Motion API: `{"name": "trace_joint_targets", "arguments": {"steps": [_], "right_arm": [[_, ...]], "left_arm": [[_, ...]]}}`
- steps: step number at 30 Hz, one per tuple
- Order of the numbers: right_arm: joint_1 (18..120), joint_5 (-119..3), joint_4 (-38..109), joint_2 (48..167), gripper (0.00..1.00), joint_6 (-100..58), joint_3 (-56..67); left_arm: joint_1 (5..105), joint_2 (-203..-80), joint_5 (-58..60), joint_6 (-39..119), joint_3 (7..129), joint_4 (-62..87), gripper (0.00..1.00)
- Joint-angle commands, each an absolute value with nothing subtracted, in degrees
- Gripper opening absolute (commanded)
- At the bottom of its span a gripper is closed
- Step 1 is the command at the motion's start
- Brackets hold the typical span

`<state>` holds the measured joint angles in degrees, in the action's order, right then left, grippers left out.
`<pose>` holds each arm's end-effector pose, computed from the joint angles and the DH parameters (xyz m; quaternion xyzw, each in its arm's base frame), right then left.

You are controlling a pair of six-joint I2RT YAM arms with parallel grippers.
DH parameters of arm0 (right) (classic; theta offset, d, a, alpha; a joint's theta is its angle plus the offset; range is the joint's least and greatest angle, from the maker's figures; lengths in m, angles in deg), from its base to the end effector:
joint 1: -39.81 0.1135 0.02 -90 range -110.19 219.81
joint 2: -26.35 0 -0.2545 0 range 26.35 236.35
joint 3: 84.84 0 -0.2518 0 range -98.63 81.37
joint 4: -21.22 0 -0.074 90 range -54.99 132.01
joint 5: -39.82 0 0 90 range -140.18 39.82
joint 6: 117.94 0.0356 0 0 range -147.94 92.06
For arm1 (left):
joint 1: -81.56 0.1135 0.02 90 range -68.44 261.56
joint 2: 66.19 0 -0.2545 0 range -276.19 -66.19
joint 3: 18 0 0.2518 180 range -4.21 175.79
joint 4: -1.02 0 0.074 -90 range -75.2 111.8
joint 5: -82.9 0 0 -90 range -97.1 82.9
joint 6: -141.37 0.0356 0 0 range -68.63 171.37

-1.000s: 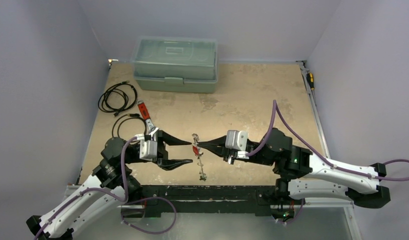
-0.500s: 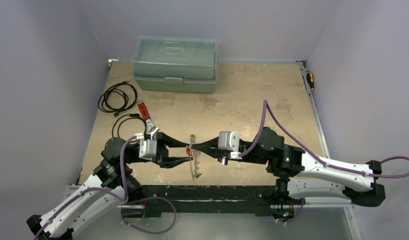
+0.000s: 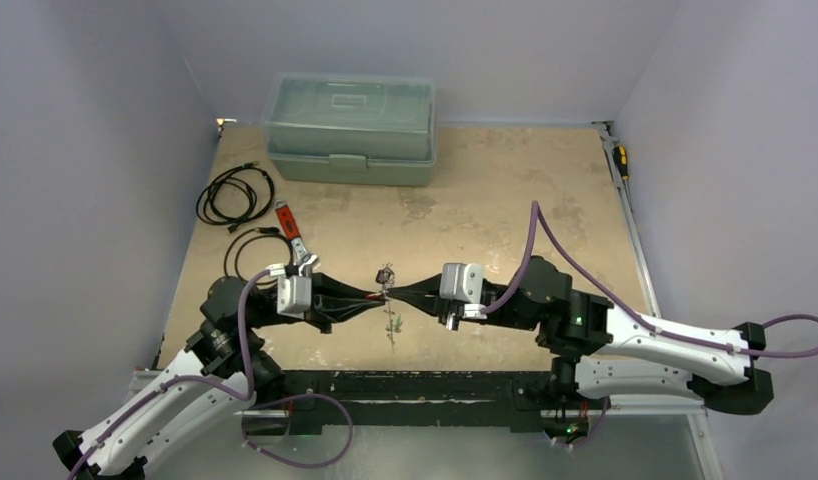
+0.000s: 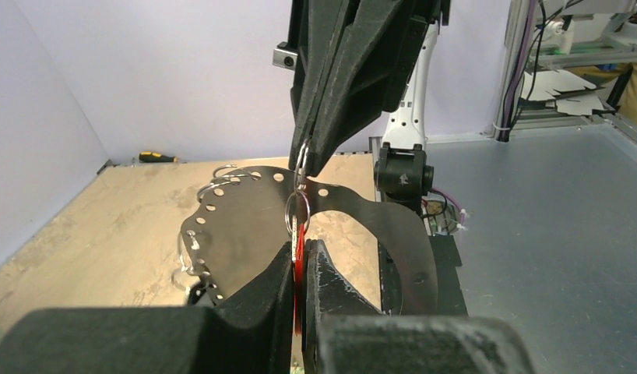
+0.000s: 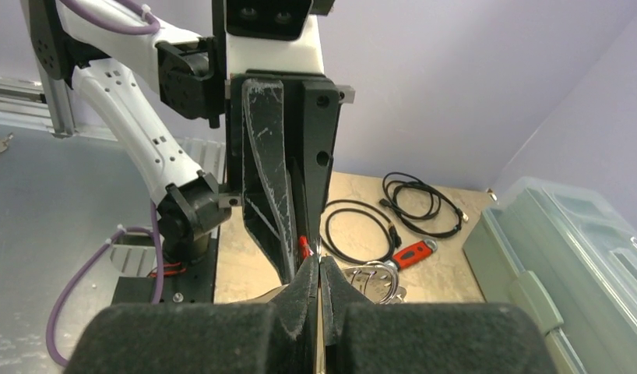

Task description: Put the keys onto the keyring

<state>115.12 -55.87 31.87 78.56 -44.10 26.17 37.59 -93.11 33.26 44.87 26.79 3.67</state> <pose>0.0508 0.2078 0.3990 -0.5038 0.4394 0.3956 0.6298 0.0778 -0.1071 0.3325 0.4426 0.4517 -0.5074 0.5853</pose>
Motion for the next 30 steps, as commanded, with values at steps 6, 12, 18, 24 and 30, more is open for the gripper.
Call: {"name": "trace_joint_targets", "arguments": {"steps": [6, 12, 18, 24, 30], "right_arm": [[115.13, -51.23, 30.59, 74.18, 0.00, -40.30, 30.30], [115.13, -51.75, 29.38, 74.95, 0.00, -38.28, 32.56], [115.13, -51.90, 28.54, 76.59, 0.00, -38.05, 32.33], [115.13, -48.48, 28.36, 74.58, 0.53, -36.98, 34.09], [115.13, -43.52, 26.90, 69.07, 0.75, -33.78, 39.51]], "left_arm": [[37.68, -92.40, 30.06, 46.12, 27.86, 5.75, 0.00], [37.70, -92.96, 30.07, 46.19, 27.96, 5.96, 0.00], [37.69, -93.51, 29.69, 46.88, 28.27, 6.80, 0.00], [37.69, -95.05, 24.58, 49.38, 30.50, 11.03, 0.00], [37.63, -101.81, 15.41, 51.11, 36.57, 20.82, 0.00]]}}
